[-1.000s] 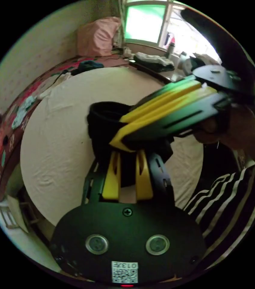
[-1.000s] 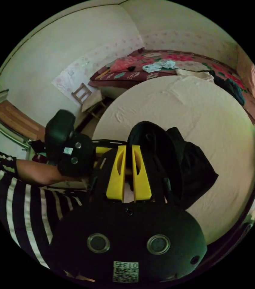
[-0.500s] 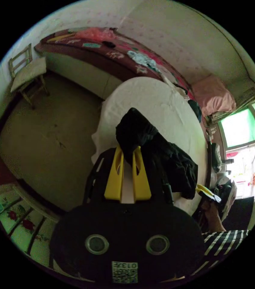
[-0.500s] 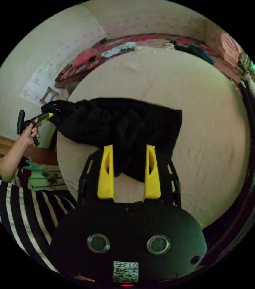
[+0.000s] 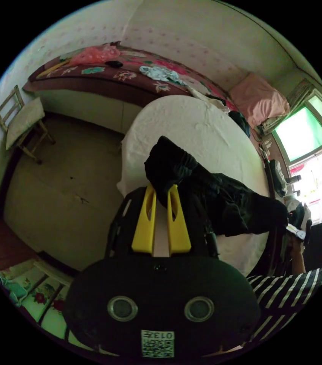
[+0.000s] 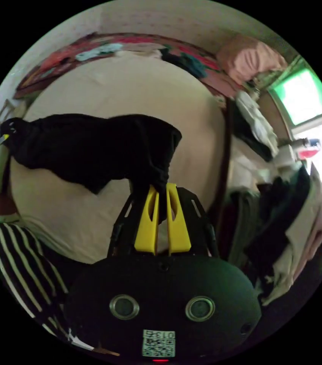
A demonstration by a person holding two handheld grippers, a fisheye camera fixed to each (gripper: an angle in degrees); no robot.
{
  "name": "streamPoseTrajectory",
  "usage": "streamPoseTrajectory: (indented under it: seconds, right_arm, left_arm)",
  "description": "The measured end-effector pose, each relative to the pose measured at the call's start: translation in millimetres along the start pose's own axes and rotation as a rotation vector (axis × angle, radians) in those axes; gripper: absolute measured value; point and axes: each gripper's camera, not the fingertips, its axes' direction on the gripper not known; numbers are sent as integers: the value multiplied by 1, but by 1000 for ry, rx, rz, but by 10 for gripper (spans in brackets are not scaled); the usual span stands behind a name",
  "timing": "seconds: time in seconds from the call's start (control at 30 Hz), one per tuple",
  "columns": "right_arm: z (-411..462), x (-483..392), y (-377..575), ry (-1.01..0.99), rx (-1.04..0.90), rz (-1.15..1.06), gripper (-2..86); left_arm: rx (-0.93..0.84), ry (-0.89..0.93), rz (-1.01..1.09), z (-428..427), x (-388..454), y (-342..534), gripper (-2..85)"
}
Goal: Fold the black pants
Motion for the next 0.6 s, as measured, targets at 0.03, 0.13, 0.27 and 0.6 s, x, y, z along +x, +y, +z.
streamPoseTrajectory:
  seconds: [0.03, 0.13, 0.27, 0.6]
  right_arm:
    - [8, 19, 14, 67, -44, 56, 36]
    - [32, 49, 45, 54, -145, 179, 40]
    - [58, 56, 72, 8, -231, 270, 62]
    - [21, -22, 32, -302, 146, 42, 107]
  left_arm:
    - [-18, 3, -24, 3, -8, -1, 51]
    - [-55, -1, -67, 12, -24, -2, 57]
    - [-2, 27, -154, -4, -49, 0, 72]
    - [21, 162, 115, -38, 15, -6, 160]
